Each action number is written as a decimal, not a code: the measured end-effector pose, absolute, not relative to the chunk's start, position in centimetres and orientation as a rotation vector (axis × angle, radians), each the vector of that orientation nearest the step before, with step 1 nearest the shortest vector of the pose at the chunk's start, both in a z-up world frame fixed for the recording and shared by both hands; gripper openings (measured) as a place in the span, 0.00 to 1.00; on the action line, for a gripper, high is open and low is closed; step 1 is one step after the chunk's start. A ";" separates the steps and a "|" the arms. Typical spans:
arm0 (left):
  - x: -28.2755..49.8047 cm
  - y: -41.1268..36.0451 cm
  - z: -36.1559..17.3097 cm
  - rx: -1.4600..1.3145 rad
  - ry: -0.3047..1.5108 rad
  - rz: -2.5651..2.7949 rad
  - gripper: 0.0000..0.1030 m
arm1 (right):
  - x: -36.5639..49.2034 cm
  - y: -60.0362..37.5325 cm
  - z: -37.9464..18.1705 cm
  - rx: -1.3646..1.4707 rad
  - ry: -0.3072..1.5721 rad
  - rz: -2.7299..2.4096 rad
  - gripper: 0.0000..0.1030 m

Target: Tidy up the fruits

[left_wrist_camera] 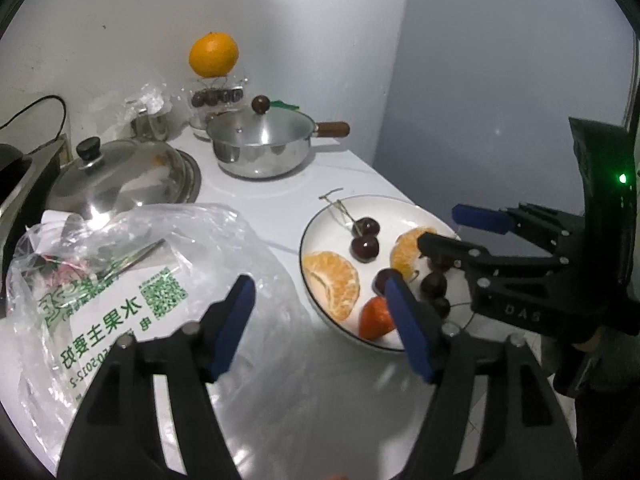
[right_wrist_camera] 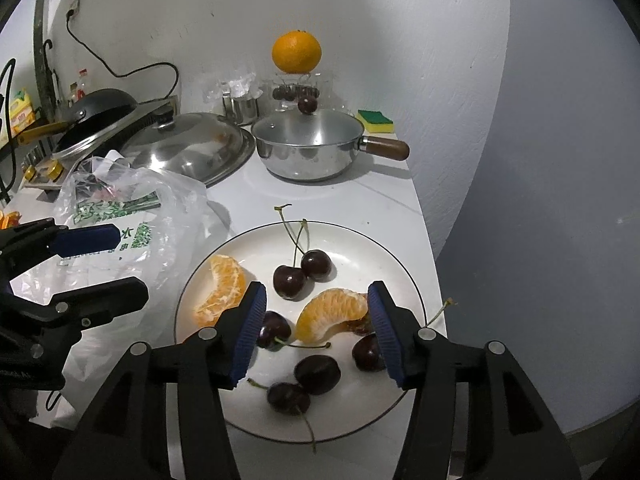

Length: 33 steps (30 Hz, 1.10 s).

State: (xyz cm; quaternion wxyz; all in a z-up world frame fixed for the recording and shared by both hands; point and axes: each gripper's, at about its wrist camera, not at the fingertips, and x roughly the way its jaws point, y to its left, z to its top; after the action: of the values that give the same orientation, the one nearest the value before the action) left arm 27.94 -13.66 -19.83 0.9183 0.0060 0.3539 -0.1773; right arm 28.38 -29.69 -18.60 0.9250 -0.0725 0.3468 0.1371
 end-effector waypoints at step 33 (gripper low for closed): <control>16.7 -8.8 -12.6 0.014 0.504 -0.344 0.83 | 17.1 -25.3 -11.3 -0.184 0.530 0.258 0.54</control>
State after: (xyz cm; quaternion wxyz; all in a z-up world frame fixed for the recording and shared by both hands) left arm 16.67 -8.84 -12.61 0.9538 0.0069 0.2482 -0.1694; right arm 17.14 -25.32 -11.32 0.9528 -0.0907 0.2606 0.1269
